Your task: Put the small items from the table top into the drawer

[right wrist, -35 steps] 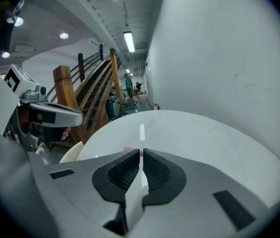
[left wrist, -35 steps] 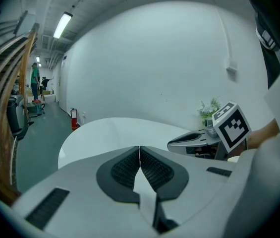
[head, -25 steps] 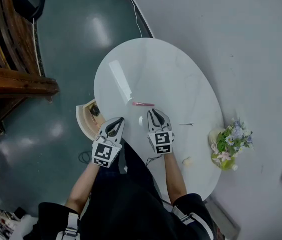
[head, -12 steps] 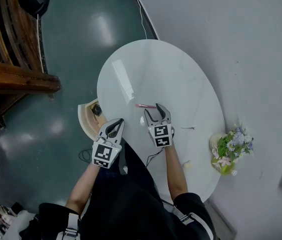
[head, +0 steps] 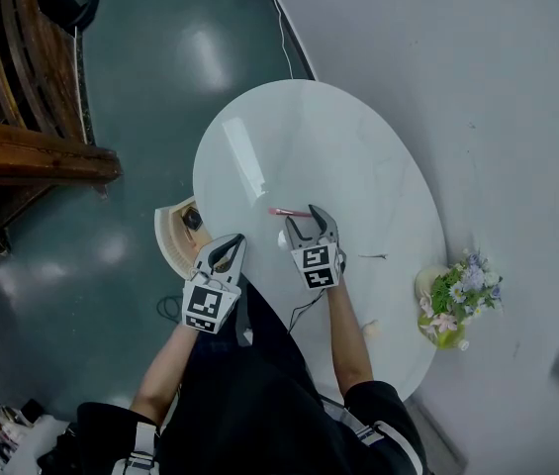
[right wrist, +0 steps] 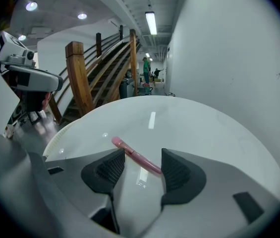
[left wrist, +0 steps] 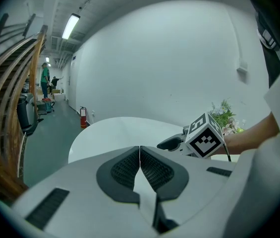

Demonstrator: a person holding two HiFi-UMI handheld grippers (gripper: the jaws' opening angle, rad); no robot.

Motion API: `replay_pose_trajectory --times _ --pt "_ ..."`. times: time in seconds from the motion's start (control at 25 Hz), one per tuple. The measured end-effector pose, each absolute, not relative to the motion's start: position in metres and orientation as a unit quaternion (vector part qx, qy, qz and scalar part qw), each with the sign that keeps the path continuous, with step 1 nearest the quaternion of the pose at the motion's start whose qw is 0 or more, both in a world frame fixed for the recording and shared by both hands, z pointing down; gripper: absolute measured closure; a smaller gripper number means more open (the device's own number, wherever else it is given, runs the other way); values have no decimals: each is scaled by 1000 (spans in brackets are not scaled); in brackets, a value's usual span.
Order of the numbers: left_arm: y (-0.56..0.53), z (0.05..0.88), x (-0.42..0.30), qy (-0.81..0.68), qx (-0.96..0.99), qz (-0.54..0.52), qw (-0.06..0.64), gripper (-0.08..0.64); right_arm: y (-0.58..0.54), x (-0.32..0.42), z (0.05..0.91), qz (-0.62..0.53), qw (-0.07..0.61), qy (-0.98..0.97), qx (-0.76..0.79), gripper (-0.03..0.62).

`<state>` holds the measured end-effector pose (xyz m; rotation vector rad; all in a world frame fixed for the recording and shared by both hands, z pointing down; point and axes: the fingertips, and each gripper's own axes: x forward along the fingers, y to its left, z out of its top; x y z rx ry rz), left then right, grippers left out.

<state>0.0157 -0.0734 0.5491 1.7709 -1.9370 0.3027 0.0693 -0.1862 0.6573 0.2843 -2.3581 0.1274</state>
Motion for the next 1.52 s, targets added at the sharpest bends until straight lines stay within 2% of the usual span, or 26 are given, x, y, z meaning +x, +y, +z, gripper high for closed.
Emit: replay_pose_trajectory --times 0.32,0.36,0.52,0.8,1.2,1.52 --pt "-70 550 16 -713 646 110 248 538 -186 74 660 50 383 -915 113 370" --pt "-70 550 16 -714 646 110 248 538 -186 74 660 49 383 -915 113 379" --pt "-68 549 16 -716 644 108 247 538 -185 78 657 47 381 -915 124 484" --pt "-59 546 16 -720 641 106 244 538 -178 81 658 46 384 -913 127 528" --pt "-42 539 14 -726 636 105 239 538 -173 80 653 69 370 -917 135 532" --pt "-31 521 10 -736 631 101 225 538 -161 73 606 65 329 -932 140 532"
